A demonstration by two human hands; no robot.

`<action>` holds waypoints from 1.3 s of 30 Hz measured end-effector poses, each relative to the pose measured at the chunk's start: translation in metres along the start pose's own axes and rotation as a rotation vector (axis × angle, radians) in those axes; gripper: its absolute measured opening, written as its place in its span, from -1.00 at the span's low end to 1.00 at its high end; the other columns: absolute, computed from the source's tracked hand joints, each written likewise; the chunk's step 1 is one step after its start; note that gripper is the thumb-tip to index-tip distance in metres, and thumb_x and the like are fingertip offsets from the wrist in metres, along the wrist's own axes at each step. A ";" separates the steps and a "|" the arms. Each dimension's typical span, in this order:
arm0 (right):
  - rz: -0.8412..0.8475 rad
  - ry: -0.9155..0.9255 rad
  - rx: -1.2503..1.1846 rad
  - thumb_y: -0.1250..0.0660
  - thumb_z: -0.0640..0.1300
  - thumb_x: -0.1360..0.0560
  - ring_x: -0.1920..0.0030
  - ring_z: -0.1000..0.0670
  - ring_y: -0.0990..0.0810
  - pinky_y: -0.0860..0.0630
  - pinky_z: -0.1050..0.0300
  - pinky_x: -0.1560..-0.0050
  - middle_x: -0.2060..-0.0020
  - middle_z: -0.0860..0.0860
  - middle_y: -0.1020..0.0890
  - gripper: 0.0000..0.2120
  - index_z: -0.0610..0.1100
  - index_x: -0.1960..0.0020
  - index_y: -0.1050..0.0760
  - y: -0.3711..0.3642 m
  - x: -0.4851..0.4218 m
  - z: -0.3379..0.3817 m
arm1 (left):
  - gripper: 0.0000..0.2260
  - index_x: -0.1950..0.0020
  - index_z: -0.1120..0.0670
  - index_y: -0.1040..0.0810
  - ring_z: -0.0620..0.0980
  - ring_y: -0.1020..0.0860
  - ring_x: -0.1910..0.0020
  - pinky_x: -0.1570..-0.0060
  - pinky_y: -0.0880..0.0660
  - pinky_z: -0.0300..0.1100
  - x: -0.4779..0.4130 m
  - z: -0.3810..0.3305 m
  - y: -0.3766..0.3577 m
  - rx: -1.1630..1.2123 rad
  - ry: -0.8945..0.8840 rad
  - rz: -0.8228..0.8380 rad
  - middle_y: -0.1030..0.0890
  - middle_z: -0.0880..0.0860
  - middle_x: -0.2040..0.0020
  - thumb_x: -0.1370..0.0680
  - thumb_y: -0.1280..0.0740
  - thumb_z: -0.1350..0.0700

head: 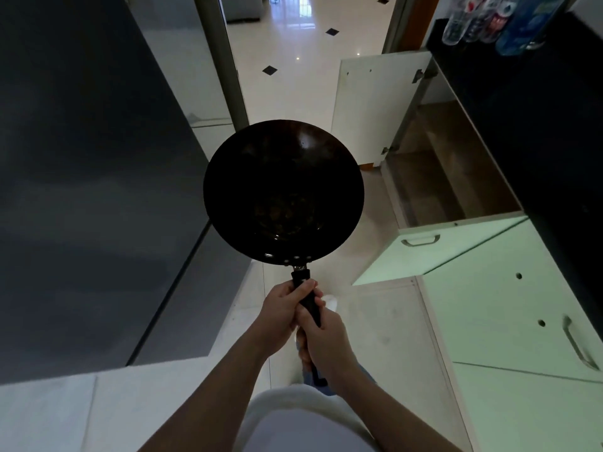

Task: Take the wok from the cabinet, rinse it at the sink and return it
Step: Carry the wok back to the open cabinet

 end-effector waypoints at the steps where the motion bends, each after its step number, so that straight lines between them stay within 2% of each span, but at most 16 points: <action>1: 0.007 0.011 -0.009 -0.20 -0.13 -0.66 0.64 0.06 -0.40 -0.36 0.20 0.60 0.52 -0.08 -0.46 -0.72 -0.31 0.12 -0.45 0.001 -0.013 0.007 | -0.86 -0.02 0.27 -0.55 0.00 -0.59 0.22 -0.23 -0.48 0.06 -0.012 -0.010 -0.001 0.001 -0.005 -0.002 -0.61 0.10 0.21 -0.61 -0.29 0.19; 6: 0.041 0.063 -0.014 -0.21 -0.11 -0.66 0.62 0.06 -0.40 -0.37 0.17 0.57 0.53 -0.01 -0.45 -0.74 -0.22 0.16 -0.45 0.012 -0.088 0.053 | -0.85 -0.02 0.26 -0.54 -0.03 -0.60 0.22 -0.04 -0.58 -0.12 -0.079 -0.065 -0.011 0.010 -0.021 -0.010 -0.61 0.08 0.21 -0.59 -0.31 0.17; 14: 0.070 0.052 -0.033 -0.25 -0.07 -0.64 0.60 0.04 -0.39 -0.37 0.15 0.56 0.53 0.03 -0.46 -0.74 -0.24 0.11 -0.46 0.055 -0.199 0.122 | -0.84 0.02 0.24 -0.58 0.02 -0.60 0.15 -0.15 -0.50 -0.02 -0.182 -0.146 -0.054 -0.022 -0.017 0.012 -0.60 0.12 0.19 -0.60 -0.29 0.16; 17: 0.032 0.053 -0.050 -0.26 -0.06 -0.63 0.60 0.04 -0.40 -0.37 0.15 0.56 0.52 0.01 -0.47 -0.74 -0.21 0.14 -0.45 0.073 -0.222 0.138 | -0.84 0.04 0.23 -0.59 0.02 -0.60 0.15 -0.11 -0.50 -0.03 -0.209 -0.163 -0.073 -0.089 -0.010 0.049 -0.60 0.12 0.21 -0.61 -0.28 0.16; 24: -0.127 0.063 -0.080 -0.26 -0.01 -0.63 0.57 0.06 -0.43 -0.39 0.10 0.46 0.54 0.03 -0.50 -0.72 -0.11 0.21 -0.45 0.106 -0.261 0.156 | -0.84 -0.01 0.26 -0.56 0.02 -0.59 0.16 -0.04 -0.55 -0.08 -0.262 -0.186 -0.114 -0.167 0.061 0.150 -0.59 0.13 0.19 -0.59 -0.29 0.16; 29: -0.283 0.051 -0.120 -0.27 0.03 -0.62 0.54 0.16 -0.46 -0.40 0.15 0.41 0.52 0.10 -0.53 -0.76 0.02 0.22 -0.47 0.129 -0.285 0.162 | -0.82 -0.11 0.29 -0.51 0.05 -0.59 0.15 -0.03 -0.58 -0.09 -0.304 -0.193 -0.144 -0.173 0.169 0.263 -0.58 0.16 0.15 -0.60 -0.27 0.19; 35: -0.480 0.036 -0.192 -0.28 0.04 -0.62 0.52 0.19 -0.48 -0.39 0.25 0.40 0.52 0.16 -0.53 -0.79 0.08 0.20 -0.46 0.160 -0.327 0.180 | -0.83 -0.09 0.26 -0.50 0.04 -0.58 0.15 -0.06 -0.55 -0.06 -0.367 -0.209 -0.185 -0.273 0.317 0.429 -0.58 0.16 0.16 -0.64 -0.23 0.17; 39: -0.599 0.024 -0.239 -0.26 0.01 -0.63 0.55 0.16 -0.45 -0.39 0.21 0.42 0.54 0.12 -0.51 -0.78 0.02 0.19 -0.47 0.176 -0.361 0.206 | -0.83 -0.06 0.25 -0.49 0.02 -0.57 0.17 -0.04 -0.54 -0.09 -0.410 -0.235 -0.218 -0.419 0.358 0.554 -0.58 0.13 0.20 -0.64 -0.21 0.16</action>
Point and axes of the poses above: each hand's wrist, its own x-axis away from the middle knuckle, its own y-axis out of the back of the hand, z = x × y, the point moved 3 cm from there along -x, towards the middle knuckle
